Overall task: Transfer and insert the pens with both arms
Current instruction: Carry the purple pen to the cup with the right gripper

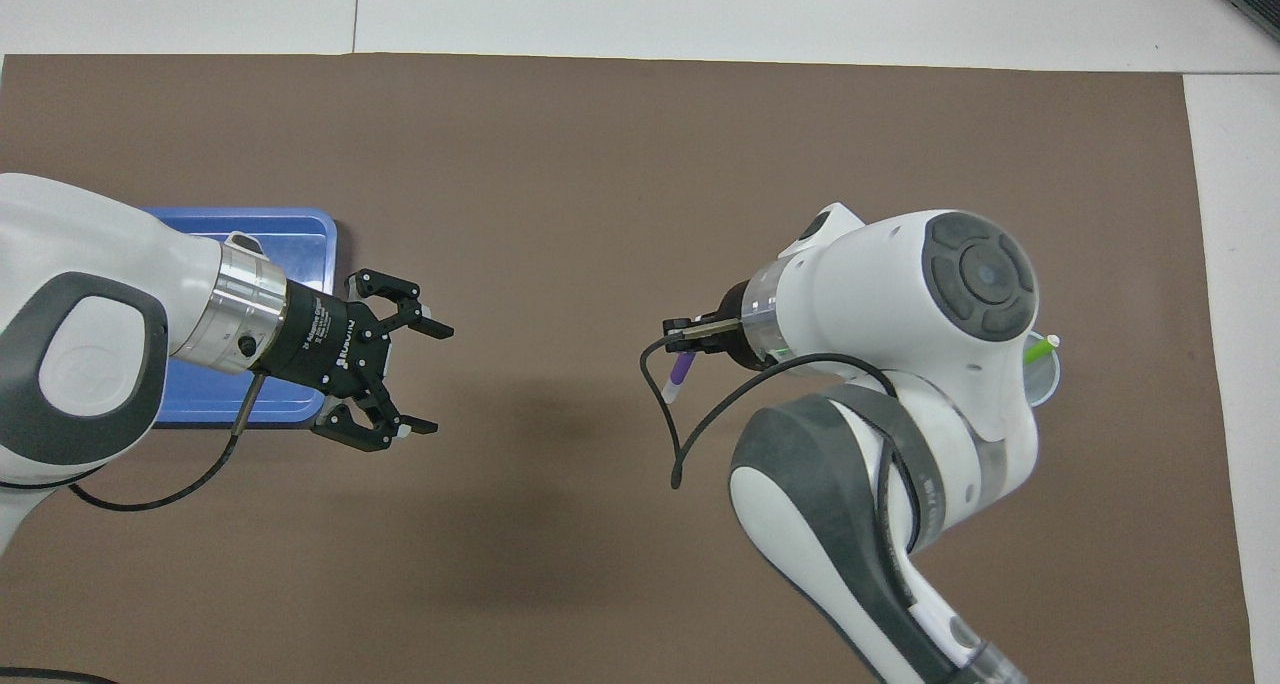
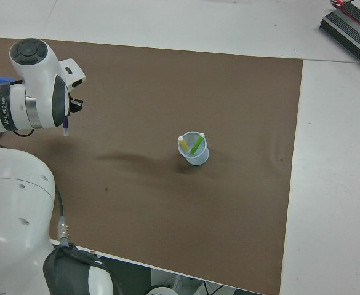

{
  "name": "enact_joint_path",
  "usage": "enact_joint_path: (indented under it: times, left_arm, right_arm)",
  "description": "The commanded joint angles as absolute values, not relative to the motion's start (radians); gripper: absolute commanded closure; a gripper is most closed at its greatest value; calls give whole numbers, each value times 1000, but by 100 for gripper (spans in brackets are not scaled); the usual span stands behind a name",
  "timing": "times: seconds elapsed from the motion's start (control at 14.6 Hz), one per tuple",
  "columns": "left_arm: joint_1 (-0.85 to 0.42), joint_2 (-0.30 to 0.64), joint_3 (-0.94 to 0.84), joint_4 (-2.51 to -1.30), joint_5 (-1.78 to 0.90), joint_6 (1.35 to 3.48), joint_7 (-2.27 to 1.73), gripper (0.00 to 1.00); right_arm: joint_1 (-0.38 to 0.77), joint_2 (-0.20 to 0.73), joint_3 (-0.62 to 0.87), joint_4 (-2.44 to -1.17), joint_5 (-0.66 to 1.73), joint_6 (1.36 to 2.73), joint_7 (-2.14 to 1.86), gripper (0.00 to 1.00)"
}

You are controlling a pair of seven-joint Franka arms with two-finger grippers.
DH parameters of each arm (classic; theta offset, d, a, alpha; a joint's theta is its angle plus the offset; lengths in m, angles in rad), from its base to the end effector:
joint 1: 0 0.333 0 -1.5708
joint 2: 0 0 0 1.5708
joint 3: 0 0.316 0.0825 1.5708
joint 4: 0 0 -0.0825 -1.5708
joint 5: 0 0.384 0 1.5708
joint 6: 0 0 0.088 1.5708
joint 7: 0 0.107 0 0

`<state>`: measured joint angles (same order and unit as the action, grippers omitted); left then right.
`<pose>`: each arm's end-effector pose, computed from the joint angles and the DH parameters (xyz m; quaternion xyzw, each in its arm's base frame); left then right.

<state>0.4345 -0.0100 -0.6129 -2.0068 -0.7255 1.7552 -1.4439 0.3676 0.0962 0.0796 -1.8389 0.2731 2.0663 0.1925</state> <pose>0.5134 -0.1533 0.4604 0.6857 0.6359 -0.3213 0.1491 0.5378 0.2720 0.4874 -0.9873 -0.0688 -0.0215 0.1415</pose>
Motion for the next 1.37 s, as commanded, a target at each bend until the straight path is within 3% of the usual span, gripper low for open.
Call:
enact_joint_path:
  times: [0.0, 0.2, 0.34, 0.75, 1.3]
  left_arm:
    - [520, -97, -611, -2106, -723, 1732, -1216, 0]
    - [564, -101, -609, -2111, -645, 1678, -1025, 0]
    - [583, -104, -607, -2109, -556, 1655, -880, 0]
    - [676, -92, -607, -2071, -281, 1687, -401, 0]
    - [669, 0, -609, -1873, -83, 1709, -229, 0]
  right_arm:
    - [273, 81, 91, -1757, 145, 1871, 44, 100]
    - [174, 55, 91, -1756, -10, 1757, -208, 100]
    - [126, 43, 92, -1776, -118, 1755, -398, 100]
    - [-31, -8, 94, -1934, -143, 1894, -669, 100]
    - [-72, -52, 92, -2077, -130, 2017, -664, 100]
